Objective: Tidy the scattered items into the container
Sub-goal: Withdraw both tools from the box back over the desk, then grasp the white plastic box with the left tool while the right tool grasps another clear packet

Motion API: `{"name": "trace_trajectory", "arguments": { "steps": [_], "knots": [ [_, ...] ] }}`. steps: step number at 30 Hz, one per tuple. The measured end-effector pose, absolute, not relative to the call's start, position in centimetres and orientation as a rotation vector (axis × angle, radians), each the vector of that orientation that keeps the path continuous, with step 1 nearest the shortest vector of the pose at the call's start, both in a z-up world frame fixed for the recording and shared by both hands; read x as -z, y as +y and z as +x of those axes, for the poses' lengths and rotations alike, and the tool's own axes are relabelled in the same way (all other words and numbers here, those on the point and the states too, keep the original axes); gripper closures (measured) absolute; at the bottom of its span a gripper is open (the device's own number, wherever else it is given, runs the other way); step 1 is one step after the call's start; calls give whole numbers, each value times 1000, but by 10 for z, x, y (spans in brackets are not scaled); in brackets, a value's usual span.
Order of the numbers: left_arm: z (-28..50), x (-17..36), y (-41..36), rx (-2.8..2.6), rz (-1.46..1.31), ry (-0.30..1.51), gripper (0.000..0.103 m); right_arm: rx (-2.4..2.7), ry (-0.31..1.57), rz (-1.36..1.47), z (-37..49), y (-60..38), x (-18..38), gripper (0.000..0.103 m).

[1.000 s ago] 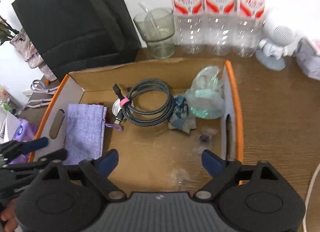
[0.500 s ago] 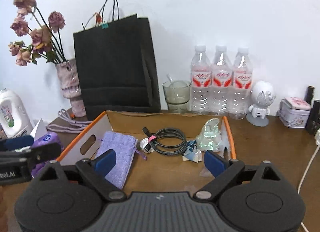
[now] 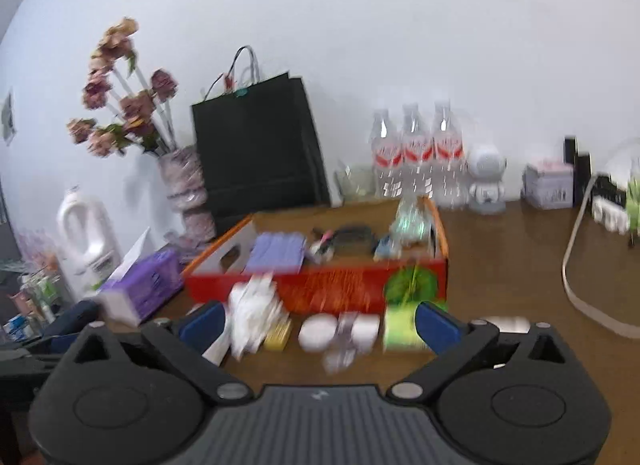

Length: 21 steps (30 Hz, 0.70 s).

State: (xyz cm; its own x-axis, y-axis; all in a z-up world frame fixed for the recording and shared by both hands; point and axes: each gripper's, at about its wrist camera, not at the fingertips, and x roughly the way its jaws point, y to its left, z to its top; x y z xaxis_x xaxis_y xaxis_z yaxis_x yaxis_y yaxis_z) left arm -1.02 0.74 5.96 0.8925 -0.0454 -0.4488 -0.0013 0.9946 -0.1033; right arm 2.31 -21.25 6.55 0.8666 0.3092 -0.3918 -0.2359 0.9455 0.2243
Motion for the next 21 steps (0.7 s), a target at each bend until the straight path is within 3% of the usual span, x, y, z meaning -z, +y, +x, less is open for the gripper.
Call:
{"name": "trace_trajectory", "arguments": {
  "steps": [9, 14, 16, 18, 21],
  "knots": [
    [-72, -36, 3, 11, -40, 527, 2, -261, 561, 79, -55, -230, -27, 3],
    [-20, -46, 1, 16, 33, 472, 2, -345, 615, 59, -48, -229, -24, 18],
    [14, -51, -1, 10, 59, 455, 2, -340, 618, 37, -33, -225, -24, 33],
    [46, -52, -4, 23, 66, 459, 2, -346, 623, 29, -19, -221, -23, 39],
    [79, -45, -11, 62, 88, 479, 2, -327, 627, 12, 4, -214, -21, 40]
  ]
}}
